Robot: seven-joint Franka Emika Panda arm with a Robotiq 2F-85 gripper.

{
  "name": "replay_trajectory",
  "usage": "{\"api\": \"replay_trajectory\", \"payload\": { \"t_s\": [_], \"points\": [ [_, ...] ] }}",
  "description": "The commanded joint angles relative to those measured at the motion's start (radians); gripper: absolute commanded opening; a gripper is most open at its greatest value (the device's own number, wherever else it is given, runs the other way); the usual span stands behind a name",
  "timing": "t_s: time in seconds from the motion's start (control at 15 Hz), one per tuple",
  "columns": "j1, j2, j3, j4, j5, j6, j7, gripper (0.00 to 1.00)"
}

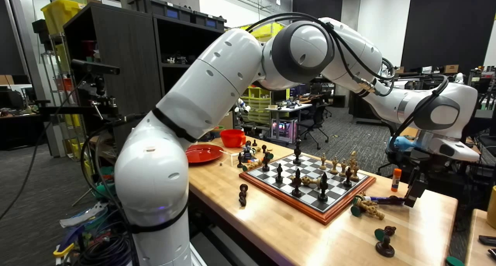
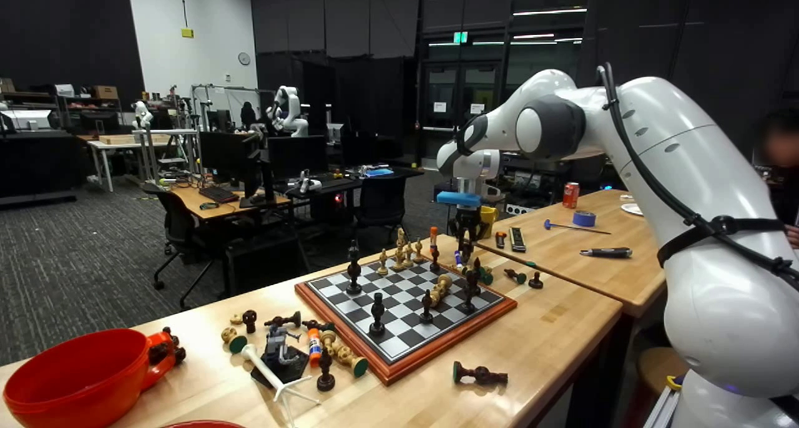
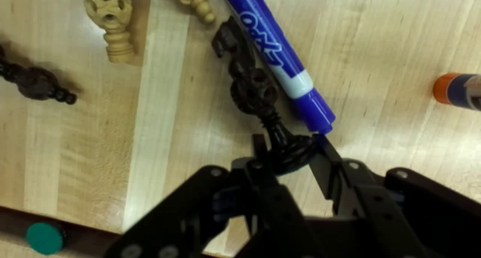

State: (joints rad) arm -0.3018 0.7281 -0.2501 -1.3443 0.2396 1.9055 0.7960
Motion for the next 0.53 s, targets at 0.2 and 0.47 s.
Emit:
{"api": "replay_trajectory", "payload": {
  "t_s": [0.2,0.47],
  "points": [
    [0.005,-0.075,0.008,-0.070,0.010,0.009,-0.012,0.08],
    [0.014,-0.136,0.011,-0.118,0.006,0.032,-0.037,0.08]
  ]
}}
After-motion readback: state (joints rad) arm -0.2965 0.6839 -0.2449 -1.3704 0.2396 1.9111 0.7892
